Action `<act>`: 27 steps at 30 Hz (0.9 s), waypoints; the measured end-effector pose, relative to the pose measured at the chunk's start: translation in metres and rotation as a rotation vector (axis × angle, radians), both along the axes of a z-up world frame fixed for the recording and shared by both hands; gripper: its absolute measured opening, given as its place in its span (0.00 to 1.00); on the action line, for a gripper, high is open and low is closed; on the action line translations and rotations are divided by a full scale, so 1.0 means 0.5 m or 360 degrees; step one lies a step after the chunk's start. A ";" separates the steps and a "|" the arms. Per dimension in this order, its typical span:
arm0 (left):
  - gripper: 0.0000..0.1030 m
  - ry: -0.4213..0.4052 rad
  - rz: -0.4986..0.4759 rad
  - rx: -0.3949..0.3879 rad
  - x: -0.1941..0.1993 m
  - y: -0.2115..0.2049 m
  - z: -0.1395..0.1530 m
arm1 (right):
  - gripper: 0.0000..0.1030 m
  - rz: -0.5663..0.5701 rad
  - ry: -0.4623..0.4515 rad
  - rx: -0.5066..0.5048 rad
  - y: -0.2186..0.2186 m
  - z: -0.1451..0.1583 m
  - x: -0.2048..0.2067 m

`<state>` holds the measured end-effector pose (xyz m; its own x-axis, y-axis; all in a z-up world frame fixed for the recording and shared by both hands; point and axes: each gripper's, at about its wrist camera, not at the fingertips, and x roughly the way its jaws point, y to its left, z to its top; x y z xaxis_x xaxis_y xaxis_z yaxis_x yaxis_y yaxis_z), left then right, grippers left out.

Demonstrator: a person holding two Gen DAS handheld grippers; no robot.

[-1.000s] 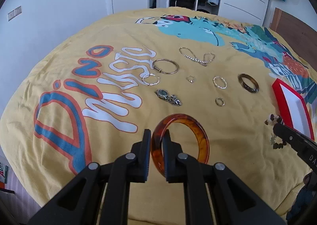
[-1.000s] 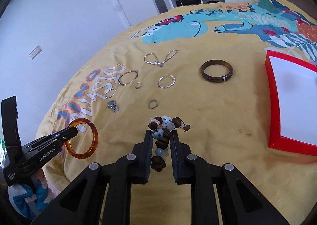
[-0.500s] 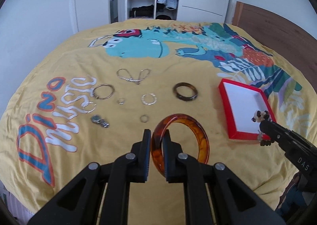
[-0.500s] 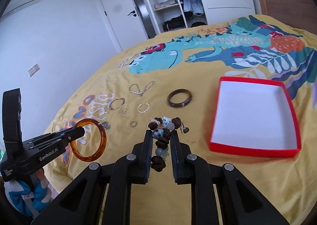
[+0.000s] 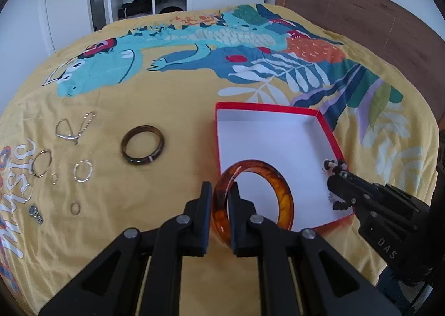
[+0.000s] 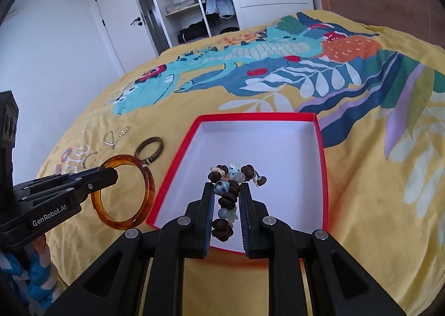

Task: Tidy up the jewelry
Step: 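Carry the amber bangle and beaded bracelet with both tools into the red box, then open both tools to release the bangle and bracelet inside the box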

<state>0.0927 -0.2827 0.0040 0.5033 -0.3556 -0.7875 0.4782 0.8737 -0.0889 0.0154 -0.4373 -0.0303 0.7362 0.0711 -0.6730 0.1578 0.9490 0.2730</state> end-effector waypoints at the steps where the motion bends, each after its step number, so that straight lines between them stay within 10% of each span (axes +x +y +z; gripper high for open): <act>1: 0.10 0.0023 -0.0009 0.0005 0.006 -0.013 -0.011 | 0.17 0.0006 0.0025 -0.0003 -0.007 -0.014 0.009; 21: 0.10 0.0200 -0.0004 0.0225 0.031 -0.087 -0.156 | 0.18 0.0074 0.0436 -0.0211 -0.033 -0.128 0.054; 27: 0.11 0.0236 0.0000 0.0122 0.034 -0.074 -0.145 | 0.29 0.0050 0.0416 -0.0195 -0.041 -0.113 0.041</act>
<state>0.1100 -0.3197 -0.0685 0.3793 -0.2915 -0.8781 0.4649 0.8806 -0.0915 0.0361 -0.4578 -0.0868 0.5354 -0.0022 -0.8446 0.1777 0.9779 0.1101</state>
